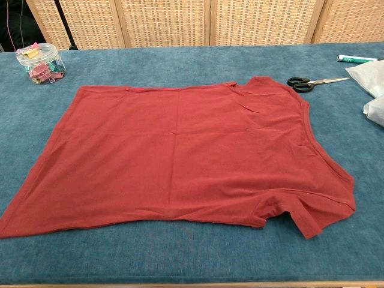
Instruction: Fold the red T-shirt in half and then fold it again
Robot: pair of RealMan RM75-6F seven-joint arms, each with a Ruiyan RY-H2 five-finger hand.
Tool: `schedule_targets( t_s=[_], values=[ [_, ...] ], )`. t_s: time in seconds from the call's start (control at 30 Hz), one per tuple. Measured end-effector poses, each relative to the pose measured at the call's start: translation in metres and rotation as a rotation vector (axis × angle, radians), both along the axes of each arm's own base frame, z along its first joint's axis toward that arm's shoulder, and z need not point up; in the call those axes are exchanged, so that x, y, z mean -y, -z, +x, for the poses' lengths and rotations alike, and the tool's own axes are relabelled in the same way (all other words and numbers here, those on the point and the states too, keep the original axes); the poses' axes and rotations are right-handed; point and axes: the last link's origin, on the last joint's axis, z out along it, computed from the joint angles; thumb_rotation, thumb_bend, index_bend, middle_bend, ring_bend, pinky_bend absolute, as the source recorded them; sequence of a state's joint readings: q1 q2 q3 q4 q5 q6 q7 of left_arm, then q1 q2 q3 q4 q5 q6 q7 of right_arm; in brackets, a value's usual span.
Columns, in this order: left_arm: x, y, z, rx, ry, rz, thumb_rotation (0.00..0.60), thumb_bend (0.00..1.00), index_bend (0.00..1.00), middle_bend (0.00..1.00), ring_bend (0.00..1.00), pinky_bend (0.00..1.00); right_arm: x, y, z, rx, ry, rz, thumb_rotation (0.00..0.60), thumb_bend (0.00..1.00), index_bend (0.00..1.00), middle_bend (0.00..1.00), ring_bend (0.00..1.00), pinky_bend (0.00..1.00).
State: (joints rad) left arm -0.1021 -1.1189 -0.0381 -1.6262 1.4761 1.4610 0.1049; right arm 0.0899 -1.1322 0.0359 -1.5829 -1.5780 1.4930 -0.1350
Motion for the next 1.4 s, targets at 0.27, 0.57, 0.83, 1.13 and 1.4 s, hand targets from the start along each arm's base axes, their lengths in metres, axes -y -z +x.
schedule_targets(
  t_s=[0.27,0.57,0.83,1.13,1.4],
  values=[
    [0.000,0.000,0.000,0.001,0.000,0.002,0.600,0.00,0.00,0.00,0.00,0.00,-0.003,0.003,0.002,0.000,-0.014,0.024,0.600,0.00,0.05,0.00,0.00,0.00],
    [0.000,0.002,0.002,-0.002,0.003,-0.006,0.600,0.00,0.00,0.00,0.00,0.00,-0.014,0.028,0.019,0.010,-0.117,0.175,0.600,0.00,0.12,0.00,0.00,0.00],
    [0.001,0.002,0.002,0.001,-0.004,0.000,0.600,0.00,0.00,0.00,0.00,0.00,-0.030,0.089,0.052,-0.044,-0.339,0.369,0.600,0.00,0.15,0.00,0.00,0.00],
    [-0.002,0.003,0.000,-0.006,-0.016,-0.001,0.600,0.00,0.00,0.00,0.00,0.00,-0.029,0.141,0.080,-0.117,-0.411,0.441,0.600,0.00,0.17,0.00,0.00,0.00],
    [-0.003,0.003,-0.002,-0.006,-0.022,-0.002,0.600,0.00,0.00,0.00,0.00,0.00,-0.021,0.163,0.100,-0.109,-0.424,0.435,0.600,0.00,0.23,0.03,0.00,0.00]
  ],
)
